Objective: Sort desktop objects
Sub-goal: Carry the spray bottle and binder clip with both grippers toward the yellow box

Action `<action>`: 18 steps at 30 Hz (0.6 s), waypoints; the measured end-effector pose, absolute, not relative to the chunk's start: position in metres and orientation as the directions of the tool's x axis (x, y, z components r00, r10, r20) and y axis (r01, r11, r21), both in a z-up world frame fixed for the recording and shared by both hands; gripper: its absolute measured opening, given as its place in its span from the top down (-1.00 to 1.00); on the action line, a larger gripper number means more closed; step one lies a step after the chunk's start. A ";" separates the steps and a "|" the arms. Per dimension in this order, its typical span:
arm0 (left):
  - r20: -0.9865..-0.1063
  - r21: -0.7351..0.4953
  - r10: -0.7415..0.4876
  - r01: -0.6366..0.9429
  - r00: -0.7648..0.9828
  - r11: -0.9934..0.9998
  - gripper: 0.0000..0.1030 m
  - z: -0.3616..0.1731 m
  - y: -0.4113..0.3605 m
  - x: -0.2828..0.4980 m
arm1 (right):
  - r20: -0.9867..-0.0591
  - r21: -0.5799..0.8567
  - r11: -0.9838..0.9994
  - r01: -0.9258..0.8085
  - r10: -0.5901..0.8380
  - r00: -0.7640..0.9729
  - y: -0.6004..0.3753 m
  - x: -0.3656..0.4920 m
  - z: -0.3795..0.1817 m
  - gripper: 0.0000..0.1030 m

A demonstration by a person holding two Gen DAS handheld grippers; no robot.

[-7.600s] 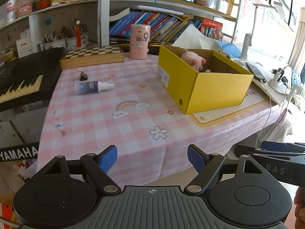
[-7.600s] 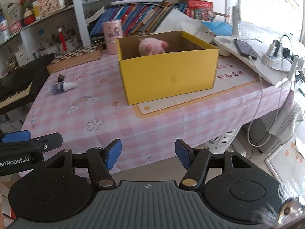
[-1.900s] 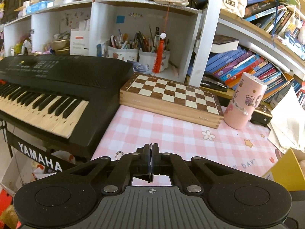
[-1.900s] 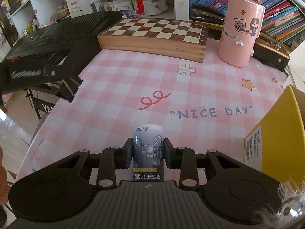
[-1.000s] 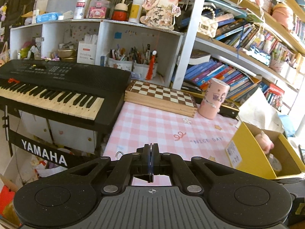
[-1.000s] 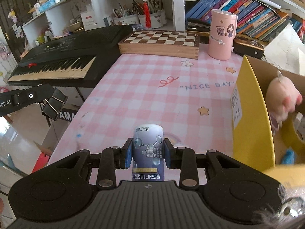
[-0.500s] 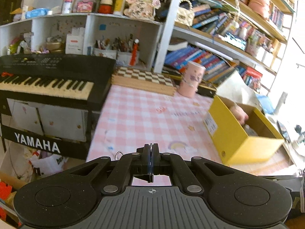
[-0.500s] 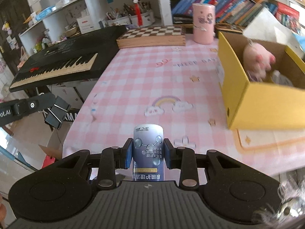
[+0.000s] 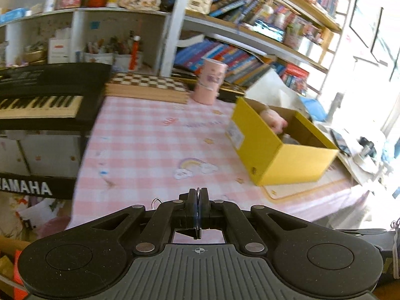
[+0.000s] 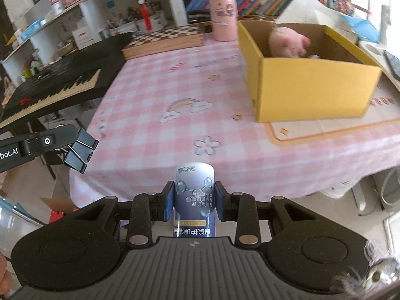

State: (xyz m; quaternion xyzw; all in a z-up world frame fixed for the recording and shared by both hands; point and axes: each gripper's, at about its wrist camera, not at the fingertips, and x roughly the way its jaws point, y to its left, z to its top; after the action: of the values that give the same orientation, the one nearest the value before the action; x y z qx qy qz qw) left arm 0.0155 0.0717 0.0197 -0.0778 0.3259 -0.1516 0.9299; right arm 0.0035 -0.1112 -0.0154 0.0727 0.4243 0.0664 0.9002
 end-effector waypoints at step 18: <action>-0.597 -0.243 -0.492 0.441 0.634 0.864 1.00 0.017 -0.008 0.019 | -0.771 0.194 0.965 0.178 0.038 0.636 -0.183 -0.037 -0.020 0.42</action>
State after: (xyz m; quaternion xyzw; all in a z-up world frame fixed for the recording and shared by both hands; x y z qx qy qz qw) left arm 0.0186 -0.0075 0.0167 -0.0370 0.3411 -0.2583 0.9031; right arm -0.0368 -0.1827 -0.0196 0.1271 0.4251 -0.0392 0.8953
